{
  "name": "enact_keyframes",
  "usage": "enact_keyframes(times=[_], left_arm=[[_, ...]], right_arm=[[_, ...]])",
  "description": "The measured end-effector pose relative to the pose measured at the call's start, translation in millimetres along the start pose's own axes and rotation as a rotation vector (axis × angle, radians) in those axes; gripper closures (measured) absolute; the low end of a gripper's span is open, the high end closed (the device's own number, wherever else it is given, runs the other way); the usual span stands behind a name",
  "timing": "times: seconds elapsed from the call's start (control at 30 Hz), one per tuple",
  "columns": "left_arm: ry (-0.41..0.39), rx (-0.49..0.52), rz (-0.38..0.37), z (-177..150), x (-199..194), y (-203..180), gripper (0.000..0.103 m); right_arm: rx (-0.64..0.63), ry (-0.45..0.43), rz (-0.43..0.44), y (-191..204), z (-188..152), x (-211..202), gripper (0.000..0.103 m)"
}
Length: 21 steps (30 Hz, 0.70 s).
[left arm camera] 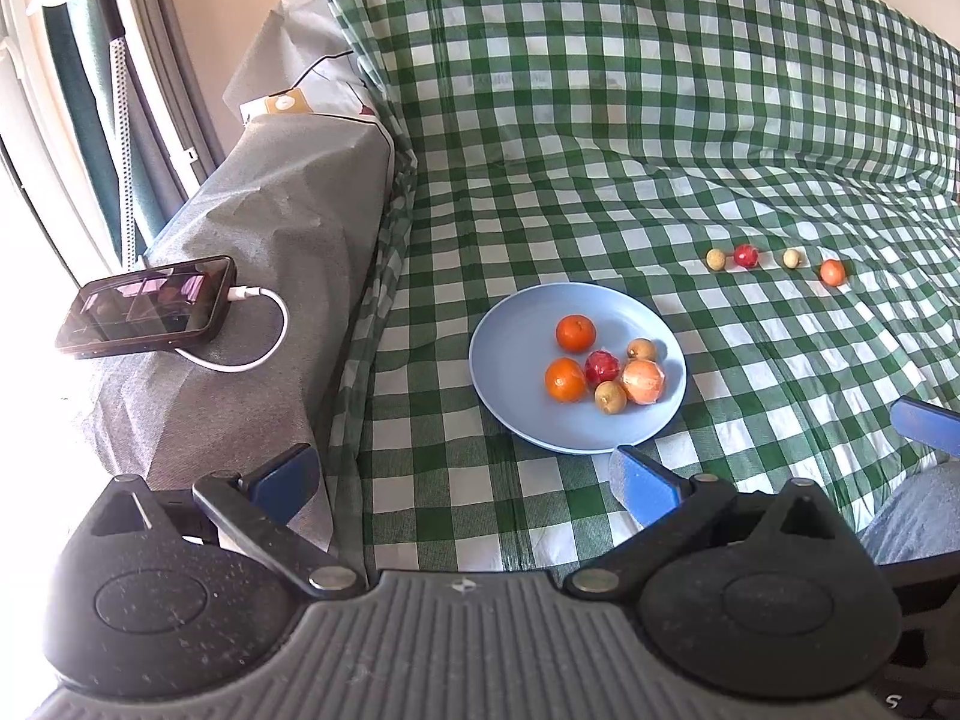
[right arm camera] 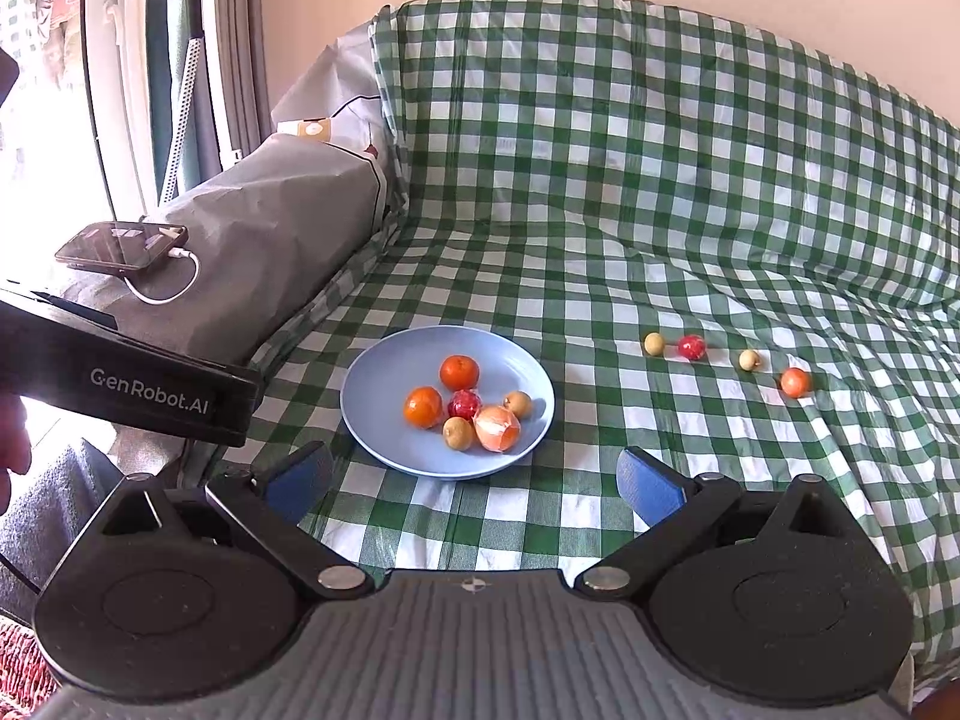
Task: Organize fruits
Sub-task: 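Reach both tools to the row of fruits and grasp a tan fruit and orange tomato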
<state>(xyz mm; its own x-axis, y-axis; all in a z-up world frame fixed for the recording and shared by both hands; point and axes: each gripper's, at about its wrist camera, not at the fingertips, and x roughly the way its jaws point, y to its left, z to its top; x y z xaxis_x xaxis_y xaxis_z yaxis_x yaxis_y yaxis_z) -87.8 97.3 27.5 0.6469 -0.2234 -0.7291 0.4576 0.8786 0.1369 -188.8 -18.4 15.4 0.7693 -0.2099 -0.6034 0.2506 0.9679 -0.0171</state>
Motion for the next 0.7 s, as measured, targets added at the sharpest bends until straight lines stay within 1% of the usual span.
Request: enact_keyframes(times=[0.23,0.43,0.53,0.63,0.7], left_arm=[[0.016,0.021,-0.002,7,8,-6,0.0],[0.05,0.043,-0.019,20,25,-23,0.0],[0.068,0.052,-0.032,30,36,-35,0.0],[0.081,0.077,-0.046,44,52,-51,0.0],[0.088,0.097,-0.057,56,64,-64,0.0]], right_arm=[[0.03,0.02,0.002,-5,2,9,0.003],[0.102,0.036,-0.012,-20,0,18,0.003],[0.138,0.038,-0.038,-33,2,21,0.003],[0.18,0.037,-0.087,-54,6,24,0.003],[0.207,0.038,-0.13,-72,2,36,0.002]])
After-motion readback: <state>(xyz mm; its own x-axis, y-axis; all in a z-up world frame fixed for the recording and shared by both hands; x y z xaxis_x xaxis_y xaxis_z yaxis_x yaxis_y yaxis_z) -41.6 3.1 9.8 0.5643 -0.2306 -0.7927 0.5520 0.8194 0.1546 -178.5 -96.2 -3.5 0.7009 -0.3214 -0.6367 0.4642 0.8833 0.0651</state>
